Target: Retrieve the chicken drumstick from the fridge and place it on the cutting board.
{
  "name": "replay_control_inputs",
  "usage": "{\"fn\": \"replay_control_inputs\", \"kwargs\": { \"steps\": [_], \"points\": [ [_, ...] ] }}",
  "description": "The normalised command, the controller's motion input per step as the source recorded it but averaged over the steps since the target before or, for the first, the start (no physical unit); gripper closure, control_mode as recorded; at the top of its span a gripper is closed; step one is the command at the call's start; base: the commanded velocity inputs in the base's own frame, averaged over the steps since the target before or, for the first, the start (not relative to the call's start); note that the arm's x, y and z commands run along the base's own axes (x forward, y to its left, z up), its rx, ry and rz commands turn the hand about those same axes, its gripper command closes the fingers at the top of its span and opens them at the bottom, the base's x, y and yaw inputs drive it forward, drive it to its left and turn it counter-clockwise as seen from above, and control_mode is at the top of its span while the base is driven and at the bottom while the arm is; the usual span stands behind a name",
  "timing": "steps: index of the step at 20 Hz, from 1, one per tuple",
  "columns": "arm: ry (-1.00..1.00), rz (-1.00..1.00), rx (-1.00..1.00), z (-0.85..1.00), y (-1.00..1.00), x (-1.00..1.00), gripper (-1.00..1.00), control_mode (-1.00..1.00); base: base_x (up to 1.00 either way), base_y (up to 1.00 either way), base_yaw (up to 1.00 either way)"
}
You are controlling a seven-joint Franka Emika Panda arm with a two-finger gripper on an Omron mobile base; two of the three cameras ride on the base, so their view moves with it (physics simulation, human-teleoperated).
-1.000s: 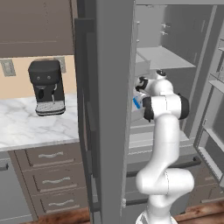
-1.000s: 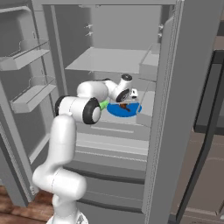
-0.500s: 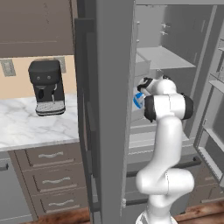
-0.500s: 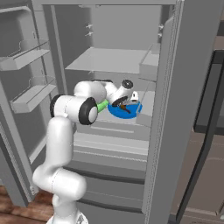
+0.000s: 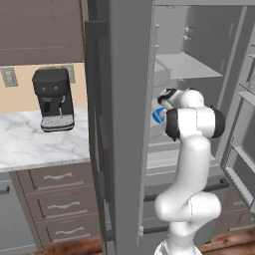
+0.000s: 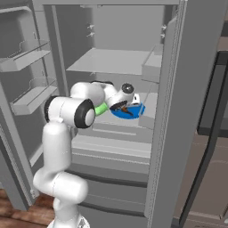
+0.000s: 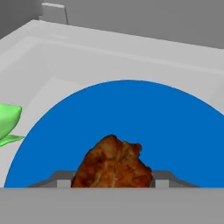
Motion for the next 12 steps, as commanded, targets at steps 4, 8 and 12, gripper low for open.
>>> {"fn": "replay_control_inputs", "kwargs": {
  "steps": [4, 8, 12],
  "points": [
    [0.00, -0.03, 0.00, 0.57, 0.00, -0.09, 1.00, -1.00, 0.00, 0.00, 0.00],
    [-0.10, -0.12, 0.00, 0.26, 0.09, -0.36, 1.00, -1.00, 0.00, 0.00, 0.00],
    [-0.13, -0.14, 0.03, 0.00, 0.00, -0.77, 1.00, -1.00, 0.00, 0.00, 0.00]
  ]
}}
